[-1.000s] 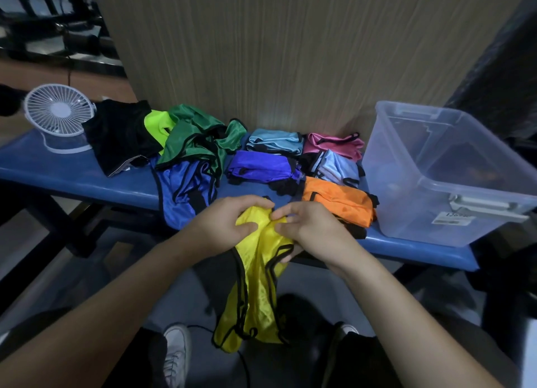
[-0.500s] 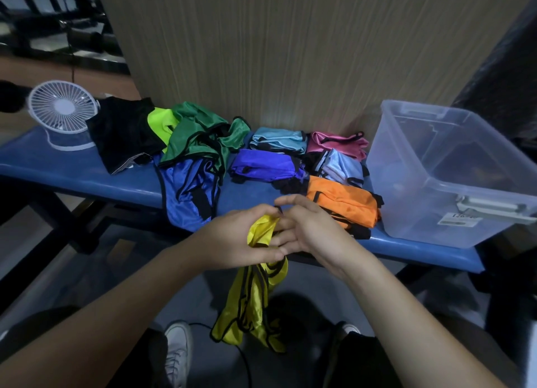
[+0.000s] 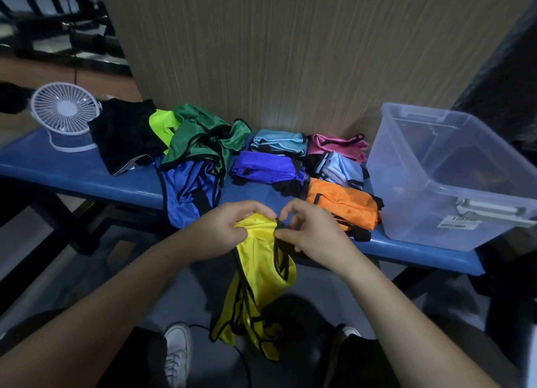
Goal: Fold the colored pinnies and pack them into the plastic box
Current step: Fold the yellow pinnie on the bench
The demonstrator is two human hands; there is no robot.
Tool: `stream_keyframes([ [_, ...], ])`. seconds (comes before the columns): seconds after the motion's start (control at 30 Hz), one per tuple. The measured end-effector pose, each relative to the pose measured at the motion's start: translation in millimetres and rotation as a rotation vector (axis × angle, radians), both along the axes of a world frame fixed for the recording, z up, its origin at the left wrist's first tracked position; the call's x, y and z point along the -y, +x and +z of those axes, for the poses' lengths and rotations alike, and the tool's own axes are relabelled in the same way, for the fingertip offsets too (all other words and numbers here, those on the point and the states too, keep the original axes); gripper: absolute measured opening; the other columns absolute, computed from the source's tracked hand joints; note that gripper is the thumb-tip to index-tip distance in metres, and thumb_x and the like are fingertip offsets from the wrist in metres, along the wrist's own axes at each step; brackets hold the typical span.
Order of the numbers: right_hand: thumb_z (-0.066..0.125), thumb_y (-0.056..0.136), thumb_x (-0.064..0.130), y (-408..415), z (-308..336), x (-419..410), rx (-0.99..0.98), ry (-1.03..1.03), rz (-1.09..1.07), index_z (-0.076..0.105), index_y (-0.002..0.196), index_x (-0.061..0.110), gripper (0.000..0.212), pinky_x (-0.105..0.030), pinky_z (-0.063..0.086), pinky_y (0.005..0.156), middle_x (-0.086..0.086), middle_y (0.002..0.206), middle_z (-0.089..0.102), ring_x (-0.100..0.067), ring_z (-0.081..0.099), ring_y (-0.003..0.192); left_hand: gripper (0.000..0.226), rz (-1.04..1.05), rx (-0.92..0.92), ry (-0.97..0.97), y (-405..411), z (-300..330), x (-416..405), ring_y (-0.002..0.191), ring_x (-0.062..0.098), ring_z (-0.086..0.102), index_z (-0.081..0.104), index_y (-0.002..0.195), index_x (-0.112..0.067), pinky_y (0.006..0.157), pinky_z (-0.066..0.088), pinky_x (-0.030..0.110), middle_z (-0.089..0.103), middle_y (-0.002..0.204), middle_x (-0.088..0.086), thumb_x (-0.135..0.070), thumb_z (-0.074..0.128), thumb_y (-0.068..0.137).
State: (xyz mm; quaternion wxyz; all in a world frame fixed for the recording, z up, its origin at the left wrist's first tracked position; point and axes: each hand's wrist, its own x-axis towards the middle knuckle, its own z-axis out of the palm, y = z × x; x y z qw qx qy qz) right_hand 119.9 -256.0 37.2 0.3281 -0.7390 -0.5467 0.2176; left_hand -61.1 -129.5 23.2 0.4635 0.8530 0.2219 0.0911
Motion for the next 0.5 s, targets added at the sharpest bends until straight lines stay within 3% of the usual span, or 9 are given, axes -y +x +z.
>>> stream_keyframes([
  [0.1, 0.084, 0.078, 0.022, 4, -4, -2, -0.018, 0.079, 0.034, 0.065, 0.085, 0.025, 0.020, -0.026, 0.047, 0.067, 0.001, 0.080, 0.064, -0.007, 0.057, 0.066, 0.064, -0.010, 0.029, -0.034, -1, 4, -2, 0.122, 0.029, 0.059, 0.063, 0.117, -0.042, 0.117, 0.031, 0.026, 0.066, 0.124, 0.010, -0.007, 0.041, 0.067],
  [0.2, 0.084, 0.078, 0.020, 2, -4, -2, -0.002, 0.130, 0.100, 0.063, 0.095, 0.025, 0.028, -0.018, 0.046, 0.074, 0.006, 0.100, 0.062, -0.009, 0.061, 0.086, 0.066, -0.020, 0.051, -0.083, -3, 3, -2, 0.133, 0.021, 0.053, 0.062, 0.118, -0.042, 0.112, 0.036, 0.034, 0.062, 0.134, 0.001, -0.005, 0.041, 0.067],
  [0.23, 0.083, 0.079, 0.021, 0, -5, -2, -0.016, 0.123, 0.114, 0.060, 0.099, 0.026, 0.032, -0.018, 0.047, 0.076, 0.009, 0.105, 0.061, -0.008, 0.062, 0.088, 0.066, -0.014, 0.052, -0.105, -3, 4, -2, 0.132, 0.016, 0.053, 0.061, 0.118, -0.042, 0.103, 0.043, 0.035, 0.062, 0.135, -0.002, -0.005, 0.041, 0.068],
  [0.27, 0.083, 0.080, 0.024, -1, -5, -2, -0.038, 0.108, 0.119, 0.056, 0.104, 0.028, 0.036, -0.021, 0.049, 0.077, 0.012, 0.109, 0.061, -0.007, 0.063, 0.089, 0.065, -0.018, 0.061, -0.127, -3, 6, -1, 0.118, 0.018, 0.061, 0.059, 0.119, -0.042, 0.084, 0.047, 0.034, 0.064, 0.130, -0.001, -0.005, 0.041, 0.069],
  [0.3, 0.082, 0.080, 0.026, -2, -6, -3, -0.058, 0.093, 0.121, 0.054, 0.108, 0.029, 0.040, -0.024, 0.050, 0.079, 0.014, 0.112, 0.061, -0.007, 0.063, 0.090, 0.063, -0.022, 0.070, -0.142, -3, 7, 1, 0.093, 0.026, 0.064, 0.058, 0.119, -0.039, 0.069, 0.042, 0.035, 0.068, 0.121, 0.003, -0.004, 0.040, 0.069],
  [0.33, 0.081, 0.081, 0.029, -3, -8, -3, -0.060, 0.083, 0.124, 0.052, 0.112, 0.032, 0.043, -0.027, 0.050, 0.081, 0.014, 0.113, 0.063, -0.007, 0.062, 0.090, 0.062, -0.032, 0.082, -0.146, -3, 9, 3, 0.072, 0.030, 0.054, 0.056, 0.119, -0.037, 0.062, 0.035, 0.037, 0.071, 0.110, 0.009, -0.003, 0.040, 0.070],
  [0.4, 0.078, 0.082, 0.030, -3, -12, -6, -0.010, 0.083, 0.143, 0.055, 0.118, 0.033, 0.042, -0.029, 0.047, 0.080, 0.011, 0.104, 0.066, -0.008, 0.061, 0.087, 0.061, -0.032, 0.088, -0.128, -3, 12, 5, 0.059, 0.031, 0.039, 0.052, 0.120, -0.036, 0.057, 0.029, 0.042, 0.068, 0.095, 0.020, -0.003, 0.040, 0.070],
  [0.5, 0.070, 0.086, 0.018, -5, -16, -8, 0.056, 0.115, 0.141, 0.065, 0.113, 0.024, 0.028, -0.026, 0.041, 0.074, 0.009, 0.083, 0.063, -0.006, 0.056, 0.074, 0.056, -0.018, 0.047, -0.090, -3, 11, 5, 0.057, 0.034, 0.040, 0.050, 0.115, -0.040, 0.056, 0.030, 0.038, 0.066, 0.092, 0.025, -0.006, 0.041, 0.072],
])
